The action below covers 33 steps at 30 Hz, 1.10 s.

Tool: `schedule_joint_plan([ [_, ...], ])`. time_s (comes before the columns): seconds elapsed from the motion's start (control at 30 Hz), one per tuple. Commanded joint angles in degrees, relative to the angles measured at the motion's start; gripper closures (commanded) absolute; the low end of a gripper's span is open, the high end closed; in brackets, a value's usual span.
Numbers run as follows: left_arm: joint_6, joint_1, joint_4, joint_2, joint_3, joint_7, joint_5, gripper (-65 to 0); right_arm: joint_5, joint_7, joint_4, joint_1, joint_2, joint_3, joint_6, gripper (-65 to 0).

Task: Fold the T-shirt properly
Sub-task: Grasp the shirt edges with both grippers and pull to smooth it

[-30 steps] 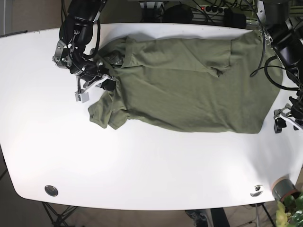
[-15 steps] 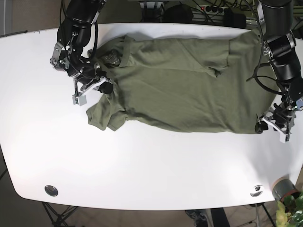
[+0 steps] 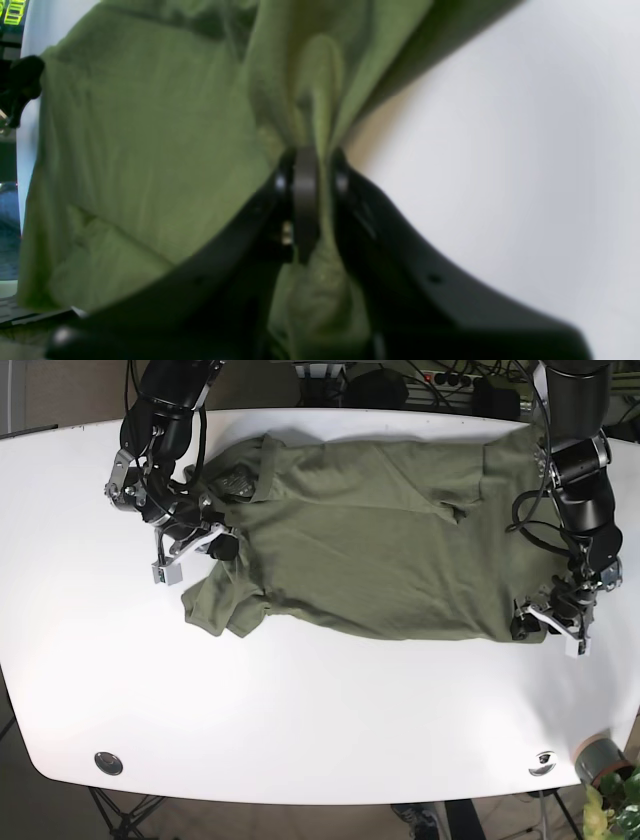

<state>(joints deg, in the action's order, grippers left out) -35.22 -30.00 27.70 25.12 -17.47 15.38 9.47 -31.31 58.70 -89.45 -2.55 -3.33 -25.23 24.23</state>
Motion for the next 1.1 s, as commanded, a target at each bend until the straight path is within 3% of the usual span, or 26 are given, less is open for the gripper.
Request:
schedule_joint_plan([
  [0.0,-2.18,-0.99,0.30,0.68,1.08,0.84,-0.02,-52.2,-1.17,-0.98,-1.58,1.01,0.12,-0.04,0.43,-2.4],
  [0.07,-4.73,-0.99,0.30,0.68,3.28,0.93,0.24,-51.8,-1.17,-0.98,-1.58,1.62,0.04,-0.04,0.43,-2.4],
  [0.23,-4.78,0.77,0.82,0.77,5.74,3.39,0.42,-48.9,-1.17,-0.98,-1.58,1.89,0.12,-0.04,0.43,-2.4],
  [0.3,-4.78,0.86,0.82,0.77,5.91,3.39,0.24,-41.4,-1.17,-0.89,-1.58,1.97,0.30,-0.04,0.43,-2.4],
  [0.43,-4.78,0.86,0.82,0.94,5.74,3.30,0.15,-18.1,-1.17,-0.89,-1.67,2.06,0.39,-0.04,0.52,-2.4],
  [0.57,-4.78,0.86,0.82,1.03,5.65,3.22,0.33,0.0,-1.17,-0.89,-1.67,2.06,0.30,-0.04,0.52,-2.4],
  [0.67,-4.78,0.86,0.82,1.12,5.30,3.30,0.42,0.0,-0.82,-0.98,-1.67,2.15,0.39,-0.04,0.52,-2.4],
  [0.83,-4.78,0.86,0.82,1.12,-1.73,3.74,0.24,0.0,-0.82,-1.07,-1.58,2.33,0.65,-0.13,0.43,-2.4],
  [1.07,-4.78,2.00,7.94,1.73,-5.87,12.01,0.33,0.0,-0.73,-1.07,-1.23,5.23,2.76,-0.13,0.43,-2.4],
])
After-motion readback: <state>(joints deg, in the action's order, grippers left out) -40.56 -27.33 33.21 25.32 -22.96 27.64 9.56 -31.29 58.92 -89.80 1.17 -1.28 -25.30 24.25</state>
